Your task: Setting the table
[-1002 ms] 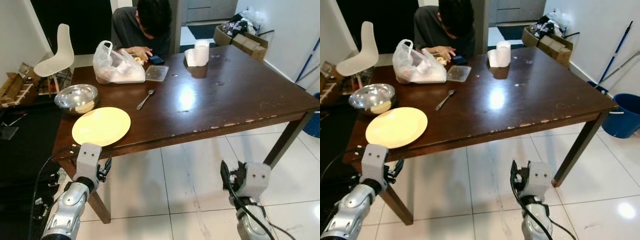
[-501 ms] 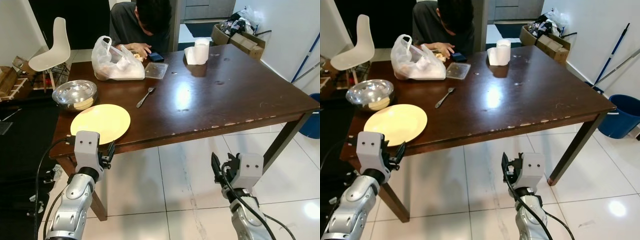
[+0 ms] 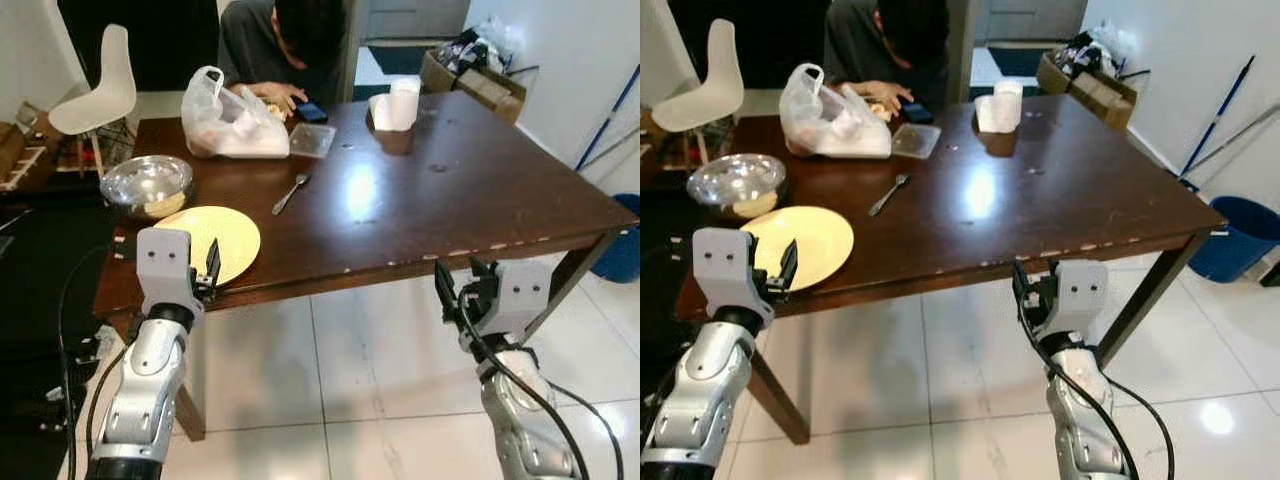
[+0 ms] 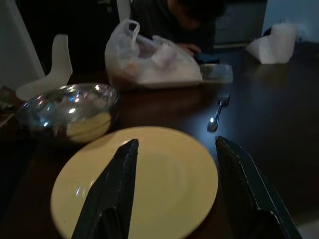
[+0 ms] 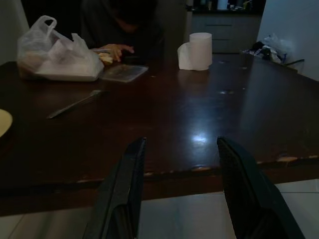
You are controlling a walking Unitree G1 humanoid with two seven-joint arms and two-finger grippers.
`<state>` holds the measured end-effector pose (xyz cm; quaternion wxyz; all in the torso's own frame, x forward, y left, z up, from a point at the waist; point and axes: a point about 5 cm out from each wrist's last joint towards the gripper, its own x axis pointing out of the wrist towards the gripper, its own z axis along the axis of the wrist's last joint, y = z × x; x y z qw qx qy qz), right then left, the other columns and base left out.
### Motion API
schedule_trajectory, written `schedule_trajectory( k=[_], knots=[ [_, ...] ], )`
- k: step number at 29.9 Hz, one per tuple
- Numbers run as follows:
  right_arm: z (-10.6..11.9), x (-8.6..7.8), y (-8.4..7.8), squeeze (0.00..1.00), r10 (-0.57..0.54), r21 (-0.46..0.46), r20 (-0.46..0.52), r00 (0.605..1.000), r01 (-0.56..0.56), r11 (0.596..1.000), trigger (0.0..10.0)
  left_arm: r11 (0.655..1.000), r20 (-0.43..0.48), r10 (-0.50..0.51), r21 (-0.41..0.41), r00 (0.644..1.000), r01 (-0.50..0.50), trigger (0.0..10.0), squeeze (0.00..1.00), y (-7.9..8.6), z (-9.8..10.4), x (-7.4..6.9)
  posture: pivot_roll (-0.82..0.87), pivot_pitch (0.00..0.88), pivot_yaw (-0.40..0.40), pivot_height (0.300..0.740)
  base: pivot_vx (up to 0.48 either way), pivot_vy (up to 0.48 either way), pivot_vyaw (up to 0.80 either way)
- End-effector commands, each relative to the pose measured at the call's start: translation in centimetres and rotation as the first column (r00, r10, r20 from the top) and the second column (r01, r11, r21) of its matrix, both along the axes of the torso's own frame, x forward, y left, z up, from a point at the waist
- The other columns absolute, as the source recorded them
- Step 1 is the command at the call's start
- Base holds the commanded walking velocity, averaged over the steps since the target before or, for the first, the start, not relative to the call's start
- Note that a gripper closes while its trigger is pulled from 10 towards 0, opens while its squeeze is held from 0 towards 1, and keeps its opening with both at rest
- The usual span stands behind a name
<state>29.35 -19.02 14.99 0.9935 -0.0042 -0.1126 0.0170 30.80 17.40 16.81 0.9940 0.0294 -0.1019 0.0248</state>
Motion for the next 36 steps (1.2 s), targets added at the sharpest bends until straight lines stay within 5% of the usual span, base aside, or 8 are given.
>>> schedule_trajectory(
  k=[1, 19, 28, 36],
  knots=[
    [-0.4, -0.2, -0.2, 0.0, -0.006, 0.005, -0.023, 1.0, 0.006, 1.0, 10.0, 1.0, 0.009, 0.0, -0.001, 1.0, 0.0, 10.0, 0.0, -0.2, 0.3, 0.1, -0.12, 0.0, 0.058, 0.74, 0.48, 0.0, 0.0],
    [-1.3, -0.4, -0.4, 0.0, -0.006, -0.005, -0.077, 0.997, 0.005, 1.0, 10.0, 0.999, 0.036, -0.027, 0.036, 0.999, 0.026, 10.0, 0.0, -1.1, 1.0, 0.2, -0.13, 0.0, 0.062, 0.74, 0.474, 0.0, 0.0],
    [-1.5, -0.4, -0.3, 0.0, 0.028, -0.029, -0.1, 0.995, -0.031, 0.999, 10.0, 0.988, 0.051, -0.134, 0.088, 0.99, 0.13, 10.0, 0.0, -2.5, 1.6, -0.3, -0.12, 0.0, 0.062, 0.74, 0.319, 0.0, 0.0],
    [-2.8, 0.0, 2.1, 0.0, 0.179, 0.041, -0.212, 0.961, -0.174, 0.984, 10.0, 0.969, -0.001, -0.233, 0.086, 0.972, 0.233, 10.0, 0.0, -2.0, 1.8, -0.3, -0.11, 0.0, 0.058, 0.74, 0.065, 0.0, 0.0]
  ],
)
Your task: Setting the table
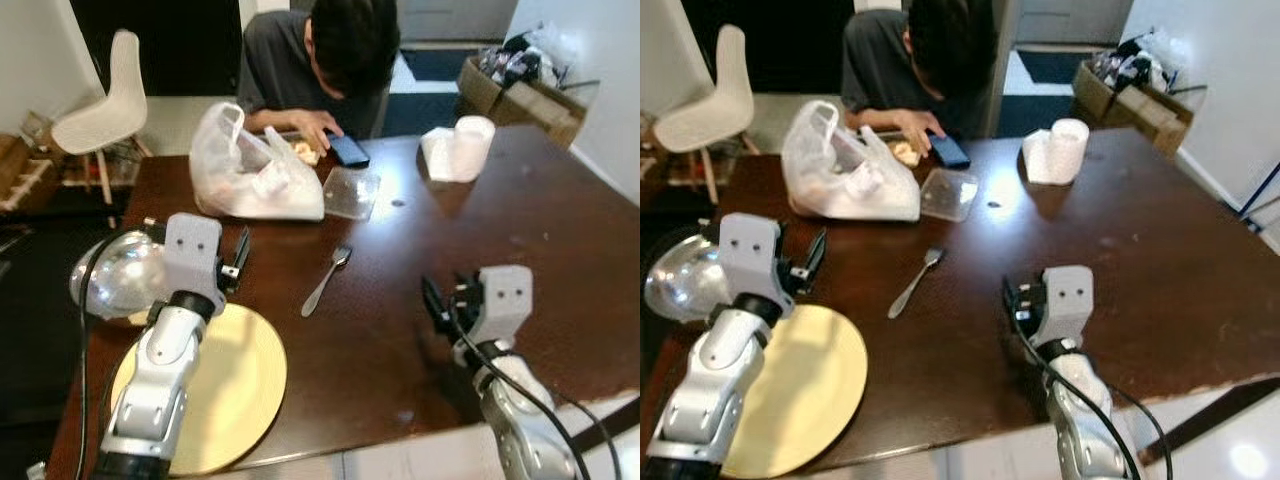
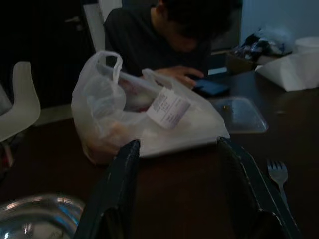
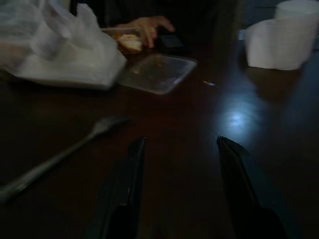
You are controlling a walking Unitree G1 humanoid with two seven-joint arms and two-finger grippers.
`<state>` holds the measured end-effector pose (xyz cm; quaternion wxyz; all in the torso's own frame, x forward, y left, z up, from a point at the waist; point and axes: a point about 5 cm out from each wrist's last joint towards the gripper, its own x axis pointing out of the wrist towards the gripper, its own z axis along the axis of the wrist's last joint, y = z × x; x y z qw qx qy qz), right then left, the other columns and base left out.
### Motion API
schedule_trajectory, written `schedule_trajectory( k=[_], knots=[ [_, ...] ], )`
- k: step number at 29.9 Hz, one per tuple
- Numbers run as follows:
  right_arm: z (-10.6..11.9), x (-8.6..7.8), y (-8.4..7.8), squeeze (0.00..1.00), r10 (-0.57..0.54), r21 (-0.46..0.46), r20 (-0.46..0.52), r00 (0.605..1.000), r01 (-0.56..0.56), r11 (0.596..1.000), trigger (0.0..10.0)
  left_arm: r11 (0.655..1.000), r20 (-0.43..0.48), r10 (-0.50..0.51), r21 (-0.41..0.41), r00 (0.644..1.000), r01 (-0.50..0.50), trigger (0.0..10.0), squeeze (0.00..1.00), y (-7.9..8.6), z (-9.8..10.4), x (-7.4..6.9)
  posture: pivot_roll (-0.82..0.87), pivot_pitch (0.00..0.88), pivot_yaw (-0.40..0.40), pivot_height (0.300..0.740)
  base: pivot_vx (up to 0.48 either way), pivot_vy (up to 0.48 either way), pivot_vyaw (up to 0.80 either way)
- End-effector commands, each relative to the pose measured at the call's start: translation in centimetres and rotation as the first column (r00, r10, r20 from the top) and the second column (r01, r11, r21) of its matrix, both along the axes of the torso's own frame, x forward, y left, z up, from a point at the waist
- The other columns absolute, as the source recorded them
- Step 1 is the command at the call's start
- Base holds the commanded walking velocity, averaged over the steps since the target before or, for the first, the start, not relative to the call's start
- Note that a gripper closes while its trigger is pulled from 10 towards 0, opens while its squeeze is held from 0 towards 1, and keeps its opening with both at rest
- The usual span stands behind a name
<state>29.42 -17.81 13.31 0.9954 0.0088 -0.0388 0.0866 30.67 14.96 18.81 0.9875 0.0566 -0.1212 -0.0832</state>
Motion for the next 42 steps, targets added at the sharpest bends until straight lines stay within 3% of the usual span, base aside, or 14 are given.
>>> schedule_trajectory(
  k=[1, 7, 14, 20, 24, 28, 33, 37, 40, 42],
  knots=[
    [-1.1, 0.0, 0.9, 0.0, 0.038, 0.013, -0.069, 0.997, -0.037, 0.999, 10.0, 1.0, -0.023, -0.024, 0.011, 0.999, 0.024, 10.0, 0.0, 0.4, -0.2, -0.2, -0.11, 0.0, 0.058, 0.74, 0.0, 0.0, 0.0],
    [-2.2, 2.1, 3.6, 0.0, 0.086, 0.046, -0.145, 0.986, -0.081, 0.996, 10.0, 0.988, -0.104, -0.122, 0.085, 0.987, 0.131, 10.0, 0.0, -0.7, -0.3, -0.1, -0.08, 0.0, 0.07, 0.74, 0.0, 0.0, 0.0],
    [-2.5, 4.2, 4.6, 0.0, 0.083, 0.04, -0.208, 0.975, -0.077, 0.996, 10.0, 0.967, -0.138, -0.193, 0.144, 0.972, 0.212, 10.0, 0.0, -2.4, -0.5, -0.3, -0.03, 0.0, 0.074, 0.74, 0.0, 0.0, 0.0],
    [-1.4, 6.9, 5.3, 0.0, 0.115, 0.086, -0.243, 0.963, -0.097, 0.992, 10.0, 0.974, -0.109, -0.177, 0.121, 0.978, 0.19, 10.0, 0.0, -1.1, 1.7, -0.5, 0.04, 0.004, 0.055, 0.74, 0.0, 0.0, 0.0],
    [-0.9, 7.7, 5.4, 0.0, 0.118, 0.112, -0.26, 0.958, -0.091, 0.989, 10.0, 0.971, -0.104, -0.179, 0.142, 0.978, 0.193, 10.0, 0.0, -0.4, 2.3, -1.0, 0.07, 0.02, 0.047, 0.74, 0.0, 0.0, 0.0],
    [0.1, 8.9, 6.2, 0.0, 0.147, 0.152, -0.29, 0.946, -0.106, 0.983, 10.0, 0.962, -0.102, -0.187, 0.183, 0.977, 0.203, 10.0, 0.0, 0.8, 3.3, -2.2, 0.11, 0.065, 0.034, 0.74, 0.0, 0.0, 0.0],
    [0.1, 9.3, 7.2, 0.0, 0.175, 0.154, -0.346, 0.922, -0.128, 0.98, 10.0, 0.959, -0.106, -0.188, 0.195, 0.976, 0.206, 10.0, 0.0, 1.1, 3.8, -3.5, 0.15, 0.099, 0.023, 0.74, 0.0, 0.0, 0.0],
    [0.0, 9.4, 8.0, 0.0, 0.196, 0.033, -0.365, 0.91, -0.197, 0.98, 10.0, 0.963, -0.119, -0.183, 0.18, 0.976, 0.202, 10.0, 0.0, 0.9, 3.9, -4.6, 0.17, 0.137, 0.015, 0.74, 0.0, 0.0, 0.0],
    [-1.2, 8.9, 8.4, 0.0, 0.254, -0.129, -0.425, 0.869, -0.336, 0.933, 10.0, 0.966, -0.143, -0.182, 0.161, 0.973, 0.204, 10.0, 0.0, 0.6, 3.7, -5.6, 0.18, 0.157, 0.015, 0.74, 0.0, 0.0, 0.0],
    [-1.9, 8.5, 8.4, 0.0, 0.279, -0.17, -0.461, 0.842, -0.393, 0.904, 10.0, 0.966, -0.153, -0.185, 0.156, 0.971, 0.208, 10.0, 0.0, 0.5, 3.6, -5.8, 0.18, 0.166, 0.019, 0.74, 0.0, 0.0, 0.0]
  ],
)
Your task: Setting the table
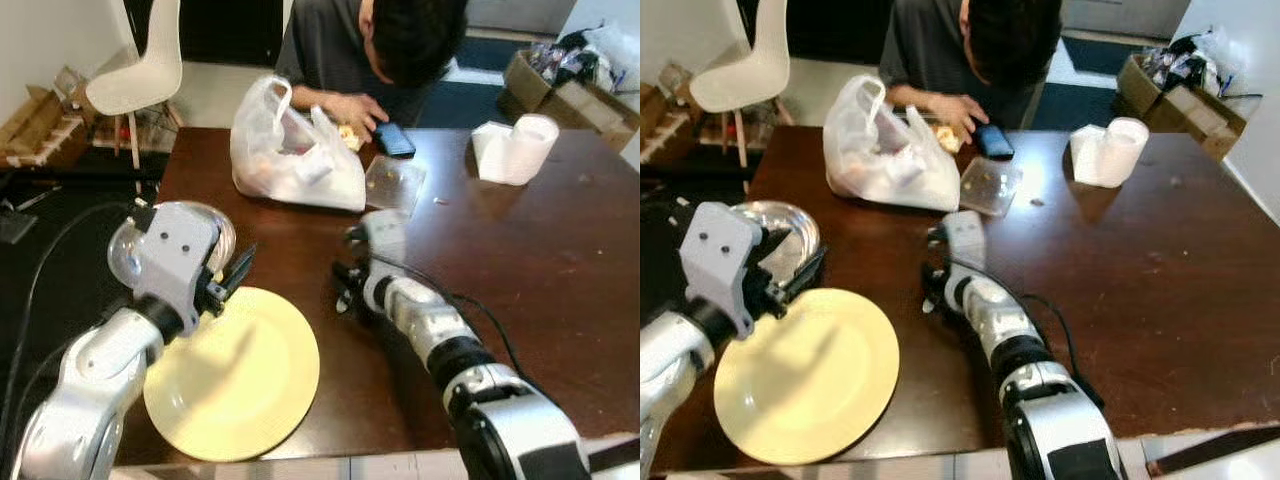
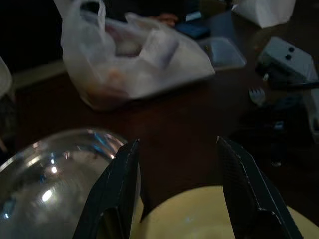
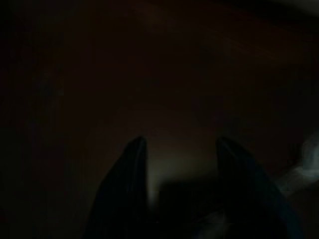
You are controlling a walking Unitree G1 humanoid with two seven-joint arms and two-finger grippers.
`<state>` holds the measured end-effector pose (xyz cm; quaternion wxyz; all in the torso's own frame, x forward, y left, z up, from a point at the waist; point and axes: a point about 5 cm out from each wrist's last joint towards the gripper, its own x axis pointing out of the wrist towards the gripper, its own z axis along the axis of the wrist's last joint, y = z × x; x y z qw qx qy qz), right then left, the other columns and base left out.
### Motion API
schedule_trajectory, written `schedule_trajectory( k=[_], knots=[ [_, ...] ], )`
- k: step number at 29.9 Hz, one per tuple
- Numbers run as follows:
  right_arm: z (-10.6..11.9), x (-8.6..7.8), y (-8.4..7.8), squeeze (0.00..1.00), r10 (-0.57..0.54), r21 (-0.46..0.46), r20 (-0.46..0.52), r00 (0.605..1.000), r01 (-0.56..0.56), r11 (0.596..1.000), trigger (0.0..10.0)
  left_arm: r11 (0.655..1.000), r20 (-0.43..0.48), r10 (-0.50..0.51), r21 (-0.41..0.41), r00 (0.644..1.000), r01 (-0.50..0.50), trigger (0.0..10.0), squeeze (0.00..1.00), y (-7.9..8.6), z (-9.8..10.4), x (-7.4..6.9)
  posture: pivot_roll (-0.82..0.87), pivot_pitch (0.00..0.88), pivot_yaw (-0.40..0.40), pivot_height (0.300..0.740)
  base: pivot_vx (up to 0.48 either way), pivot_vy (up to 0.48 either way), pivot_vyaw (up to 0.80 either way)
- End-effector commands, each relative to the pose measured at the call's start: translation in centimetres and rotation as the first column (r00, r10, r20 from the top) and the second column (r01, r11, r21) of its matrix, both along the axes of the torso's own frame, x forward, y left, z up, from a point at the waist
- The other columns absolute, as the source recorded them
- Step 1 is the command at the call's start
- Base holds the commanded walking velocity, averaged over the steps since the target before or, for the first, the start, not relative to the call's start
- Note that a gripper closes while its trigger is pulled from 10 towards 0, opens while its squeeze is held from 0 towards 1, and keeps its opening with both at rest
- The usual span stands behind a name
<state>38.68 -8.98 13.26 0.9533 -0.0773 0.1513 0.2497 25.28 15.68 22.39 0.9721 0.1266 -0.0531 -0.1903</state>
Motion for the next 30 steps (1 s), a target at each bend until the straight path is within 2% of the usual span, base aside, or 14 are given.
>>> schedule_trajectory(
  k=[1, 6, 11, 15, 17, 18, 19, 23, 24, 27, 28, 30],
  knots=[
    [-1.9, -0.7, -0.4, 0.0, 0.026, -0.052, -0.078, 0.997, -0.03, 0.998, 10.0, 1.0, -0.007, -0.008, -0.006, 1.0, 0.008, 10.0, 0.0, -0.2, 0.0, -0.4, 0.18, 0.166, 0.019, 0.74, 0.0, 0.0, 0.0],
    [-2.9, -1.3, -1.1, 0.0, 0.067, -0.067, -0.12, 0.99, -0.076, 0.995, 10.0, 1.0, -0.033, -0.019, -0.01, 0.999, 0.019, 10.0, 0.0, -0.3, 0.0, -0.6, 0.15, 0.164, 0.029, 0.74, 0.0, 0.0, 0.0],
    [-3.5, -1.7, -2.7, 0.0, 0.031, -0.09, -0.105, 0.994, -0.041, 0.995, 10.0, 0.999, -0.045, -0.038, -0.02, 0.998, 0.037, 10.0, 0.0, -0.6, 0.1, 0.0, 0.11, 0.153, 0.039, 0.74, 0.0, 0.0, 0.0],
    [-3.8, -2.5, -2.6, 0.0, 0.061, -0.084, -0.081, 0.995, -0.067, 0.994, 10.0, 0.998, -0.048, -0.052, -0.025, 0.998, 0.051, 10.0, 0.0, -0.9, 0.1, 0.3, 0.08, 0.137, 0.052, 0.74, 0.0, 0.0, 0.0],
    [-3.7, -3.6, -2.3, 0.0, 0.101, -0.059, -0.064, 0.993, -0.104, 0.993, 10.0, 0.997, -0.045, -0.069, -0.028, 0.997, 0.068, 10.0, 0.0, -1.3, 0.2, 0.6, 0.07, 0.125, 0.061, 0.74, 0.0, 0.0, 0.0],
    [-3.7, -3.6, -2.3, 0.0, 0.101, -0.059, -0.064, 0.993, -0.104, 0.993, 10.0, 0.997, -0.045, -0.069, -0.028, 0.997, 0.068, 10.0, 0.0, -1.3, 0.2, 0.6, 0.07, 0.125, 0.061, 0.74, 0.0, 0.0, 0.0],
    [-3.5, -5.1, -2.1, 0.0, 0.145, -0.047, -0.05, 0.988, -0.147, 0.988, 10.0, 0.996, -0.043, -0.08, -0.03, 0.996, 0.079, 10.0, 0.0, -1.6, 0.3, 0.8, 0.05, 0.115, 0.067, 0.74, 0.0, 0.0, 0.0],
    [-3.4, -7.4, -2.1, 0.0, 0.201, -0.057, -0.049, 0.978, -0.204, 0.977, 10.0, 0.996, -0.044, -0.085, -0.032, 0.995, 0.084, 10.0, 0.0, -1.7, 0.2, 1.2, 0.03, 0.105, 0.07, 0.74, 0.0, 0.0, 0.0],
    [-3.4, -7.4, -2.1, 0.0, 0.201, -0.057, -0.049, 0.978, -0.204, 0.977, 10.0, 0.996, -0.044, -0.085, -0.032, 0.995, 0.084, 10.0, 0.0, -1.7, 0.2, 1.2, 0.03, 0.105, 0.07, 0.74, 0.0, 0.0, 0.0],
    [-3.7, -10.0, -3.0, 0.0, 0.242, -0.095, -0.074, 0.967, -0.249, 0.964, 10.0, 0.995, -0.042, -0.094, -0.036, 0.995, 0.093, 10.0, 0.0, -1.9, 0.2, 1.5, 0.02, 0.099, 0.07, 0.74, 0.0, 0.0, 0.0],
    [-3.7, -10.0, -3.0, 0.0, 0.242, -0.095, -0.074, 0.967, -0.249, 0.964, 10.0, 0.995, -0.042, -0.094, -0.036, 0.995, 0.093, 10.0, 0.0, -1.9, 0.2, 1.5, 0.02, 0.099, 0.07, 0.74, 0.0, 0.0, 0.0],
    [-4.2, -11.6, -4.7, 0.0, 0.227, -0.143, -0.098, 0.969, -0.239, 0.96, 10.0, 0.994, -0.041, -0.101, -0.042, 0.994, 0.099, 10.0, 0.0, -2.0, 0.2, 1.7, 0.0, 0.093, 0.069, 0.74, 0.0, 0.0, 0.0]
  ],
)
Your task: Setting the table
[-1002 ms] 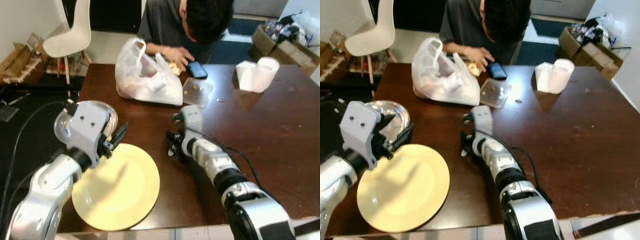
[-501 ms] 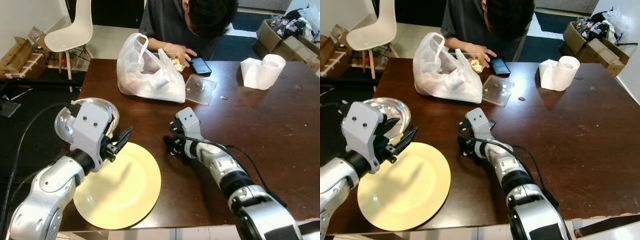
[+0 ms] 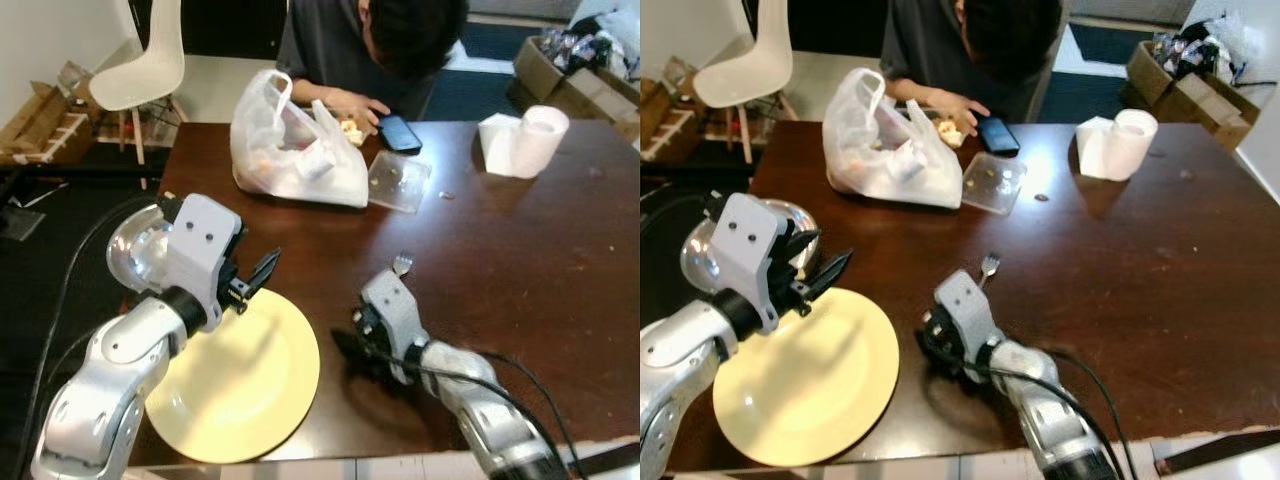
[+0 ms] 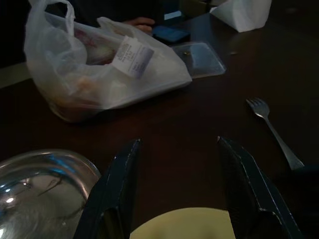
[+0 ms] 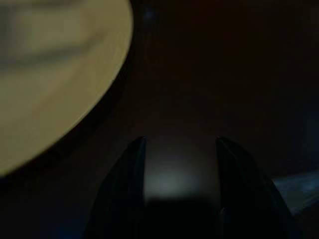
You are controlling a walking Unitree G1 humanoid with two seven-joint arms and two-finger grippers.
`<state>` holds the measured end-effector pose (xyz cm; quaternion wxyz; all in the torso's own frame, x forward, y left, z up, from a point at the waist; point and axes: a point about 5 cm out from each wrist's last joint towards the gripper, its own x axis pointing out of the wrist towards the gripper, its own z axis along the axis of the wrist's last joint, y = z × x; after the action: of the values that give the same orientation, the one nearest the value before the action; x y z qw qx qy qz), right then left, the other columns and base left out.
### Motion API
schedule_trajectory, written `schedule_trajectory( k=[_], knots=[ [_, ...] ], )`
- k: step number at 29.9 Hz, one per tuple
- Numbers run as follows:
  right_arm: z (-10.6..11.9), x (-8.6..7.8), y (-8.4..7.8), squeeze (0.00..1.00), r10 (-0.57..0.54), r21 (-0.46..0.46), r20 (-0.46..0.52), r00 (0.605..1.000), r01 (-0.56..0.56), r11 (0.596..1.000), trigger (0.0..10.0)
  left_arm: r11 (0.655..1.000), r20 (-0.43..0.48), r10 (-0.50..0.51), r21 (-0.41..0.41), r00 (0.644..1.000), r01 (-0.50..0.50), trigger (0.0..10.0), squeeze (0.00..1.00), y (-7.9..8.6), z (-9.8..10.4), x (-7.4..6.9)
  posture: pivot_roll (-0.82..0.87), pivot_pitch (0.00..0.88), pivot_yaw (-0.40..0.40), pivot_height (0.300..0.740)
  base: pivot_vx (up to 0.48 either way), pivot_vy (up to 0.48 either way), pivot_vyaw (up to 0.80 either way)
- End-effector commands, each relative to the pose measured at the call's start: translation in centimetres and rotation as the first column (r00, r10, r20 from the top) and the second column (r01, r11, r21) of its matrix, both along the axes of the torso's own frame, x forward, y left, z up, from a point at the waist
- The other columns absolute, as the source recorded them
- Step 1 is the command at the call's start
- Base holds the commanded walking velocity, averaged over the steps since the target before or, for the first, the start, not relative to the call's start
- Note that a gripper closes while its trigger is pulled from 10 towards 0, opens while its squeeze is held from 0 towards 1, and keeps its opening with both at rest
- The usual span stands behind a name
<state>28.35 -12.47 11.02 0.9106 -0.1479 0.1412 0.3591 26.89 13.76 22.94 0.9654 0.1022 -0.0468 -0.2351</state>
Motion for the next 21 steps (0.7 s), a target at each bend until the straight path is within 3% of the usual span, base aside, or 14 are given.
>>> schedule_trajectory(
  k=[1, 5, 11, 18, 21],
  knots=[
    [-2.1, -1.7, -1.9, 0.0, -0.044, -0.082, -0.1, 0.994, 0.036, 0.996, 10.0, 1.0, -0.011, -0.011, -0.003, 1.0, 0.011, 10.0, 0.0, -0.2, -0.3, 0.2, 0.0, 0.093, 0.069, 0.74, 0.0, 0.0, 0.0],
    [-2.0, -2.7, -4.9, 0.0, -0.176, -0.136, -0.121, 0.977, 0.159, 0.978, 10.0, 1.0, -0.011, -0.017, -0.008, 1.0, 0.017, 10.0, 0.0, -0.3, -0.4, 0.4, -0.01, 0.083, 0.071, 0.74, 0.0, 0.0, 0.0],
    [-1.8, -3.0, -8.8, 0.0, -0.36, -0.232, -0.086, 0.929, 0.333, 0.914, 10.0, 1.0, -0.006, -0.023, -0.012, 1.0, 0.023, 10.0, 0.0, -0.4, -0.4, 0.8, -0.01, 0.076, 0.073, 0.74, 0.0, 0.0, 0.0],
    [0.9, -1.2, -10.4, 0.0, -0.464, -0.209, 0.034, 0.885, 0.46, 0.863, 10.0, 1.0, -0.001, -0.026, -0.013, 1.0, 0.026, 10.0, 0.0, -0.3, -0.4, 1.0, -0.01, 0.069, 0.079, 0.74, 0.0, 0.0, 0.0],
    [3.0, 0.6, -11.0, 0.0, -0.537, -0.136, 0.134, 0.833, 0.552, 0.823, 10.0, 0.999, 0.003, -0.026, -0.018, 1.0, 0.026, 10.0, 0.0, -0.4, -0.4, 1.1, -0.01, 0.055, 0.076, 0.74, 0.0, 0.0, 0.0]
  ],
)
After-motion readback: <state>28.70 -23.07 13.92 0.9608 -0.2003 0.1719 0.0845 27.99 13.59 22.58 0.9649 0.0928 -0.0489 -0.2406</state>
